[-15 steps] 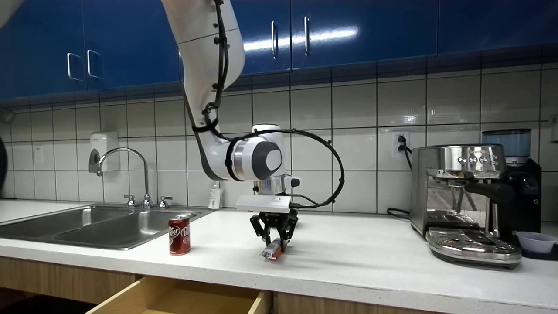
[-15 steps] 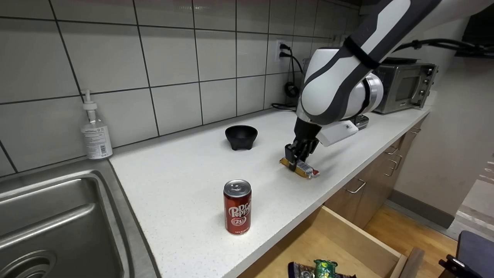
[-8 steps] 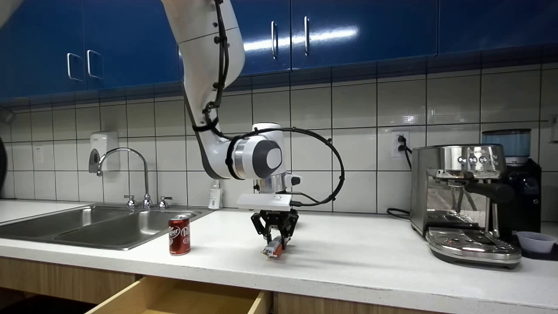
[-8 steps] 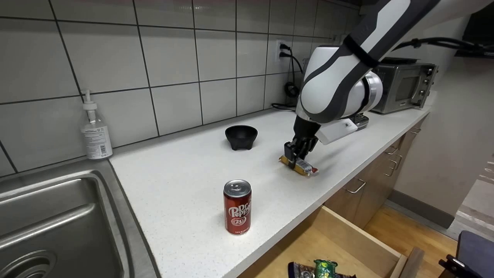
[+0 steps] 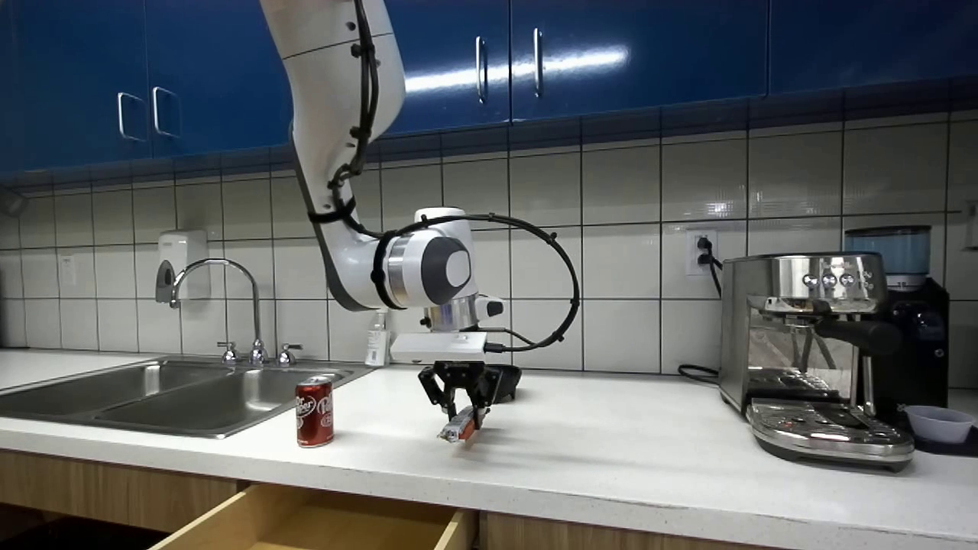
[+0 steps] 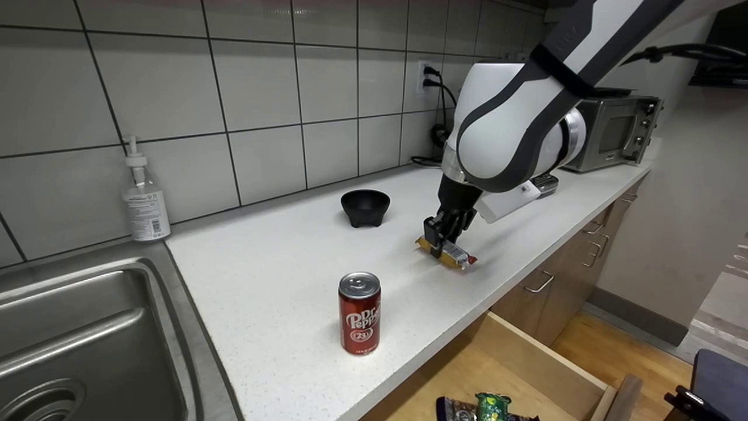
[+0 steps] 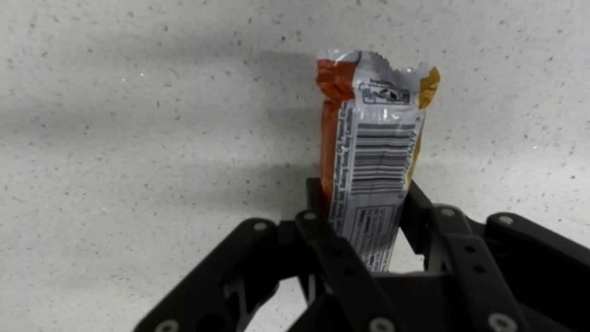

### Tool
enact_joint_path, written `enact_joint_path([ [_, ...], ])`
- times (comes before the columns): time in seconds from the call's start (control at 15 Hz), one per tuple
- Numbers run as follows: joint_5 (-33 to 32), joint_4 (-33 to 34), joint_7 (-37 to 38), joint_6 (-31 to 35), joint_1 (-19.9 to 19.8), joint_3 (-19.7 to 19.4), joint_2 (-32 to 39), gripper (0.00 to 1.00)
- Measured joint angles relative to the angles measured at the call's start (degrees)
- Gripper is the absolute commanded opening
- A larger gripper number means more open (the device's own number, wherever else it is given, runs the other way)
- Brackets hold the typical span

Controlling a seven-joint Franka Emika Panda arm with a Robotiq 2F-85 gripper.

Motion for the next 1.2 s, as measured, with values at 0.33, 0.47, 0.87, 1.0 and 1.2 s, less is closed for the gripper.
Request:
enact_joint_path([
  [0.33, -5.39, -6.91, 6.93, 1.01, 4.49, -2.07, -4.98, 0.17],
  [0.47, -8.26, -9.95, 10.96, 1.28, 6.57, -3.15, -7.15, 0.17],
  [0.87, -13.72, -17.57, 21.95, 1.3, 10.44, -3.9, -12.53, 0.17],
  [1.0, -14.92, -19.54, 25.13, 1.28, 11.21, -3.83, -14.07, 0.17],
  [1.2, -15.83, -22.49, 29.29, 1.26, 11.66, -3.11, -16.47, 0.17],
])
